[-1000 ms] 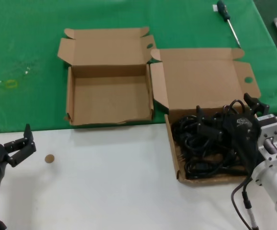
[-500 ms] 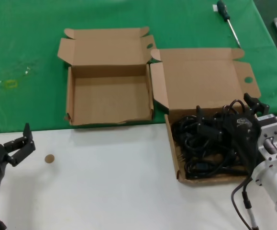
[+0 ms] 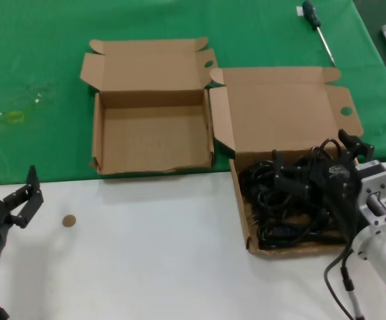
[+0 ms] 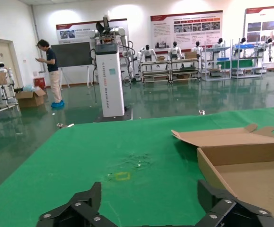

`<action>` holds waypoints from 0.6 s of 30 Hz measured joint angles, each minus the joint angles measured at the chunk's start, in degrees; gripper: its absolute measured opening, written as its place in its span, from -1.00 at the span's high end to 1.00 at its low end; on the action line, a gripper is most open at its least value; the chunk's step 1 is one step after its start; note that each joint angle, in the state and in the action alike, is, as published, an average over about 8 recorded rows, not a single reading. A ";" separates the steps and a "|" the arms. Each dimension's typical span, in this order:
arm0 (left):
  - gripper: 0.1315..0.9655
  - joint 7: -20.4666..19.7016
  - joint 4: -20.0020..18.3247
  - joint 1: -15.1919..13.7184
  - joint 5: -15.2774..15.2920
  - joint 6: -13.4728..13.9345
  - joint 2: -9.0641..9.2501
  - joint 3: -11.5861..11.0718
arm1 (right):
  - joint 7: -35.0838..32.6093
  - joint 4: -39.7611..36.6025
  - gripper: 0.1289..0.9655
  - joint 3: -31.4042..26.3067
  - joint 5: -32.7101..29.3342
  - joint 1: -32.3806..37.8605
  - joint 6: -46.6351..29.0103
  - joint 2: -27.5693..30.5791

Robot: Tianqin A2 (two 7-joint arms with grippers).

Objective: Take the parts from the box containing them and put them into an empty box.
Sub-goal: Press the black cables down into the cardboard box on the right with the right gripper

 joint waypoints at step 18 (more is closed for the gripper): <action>0.36 0.00 0.00 0.00 0.00 0.00 0.00 0.00 | -5.78 1.55 -1.00 0.98 -0.33 -0.67 -12.99 13.98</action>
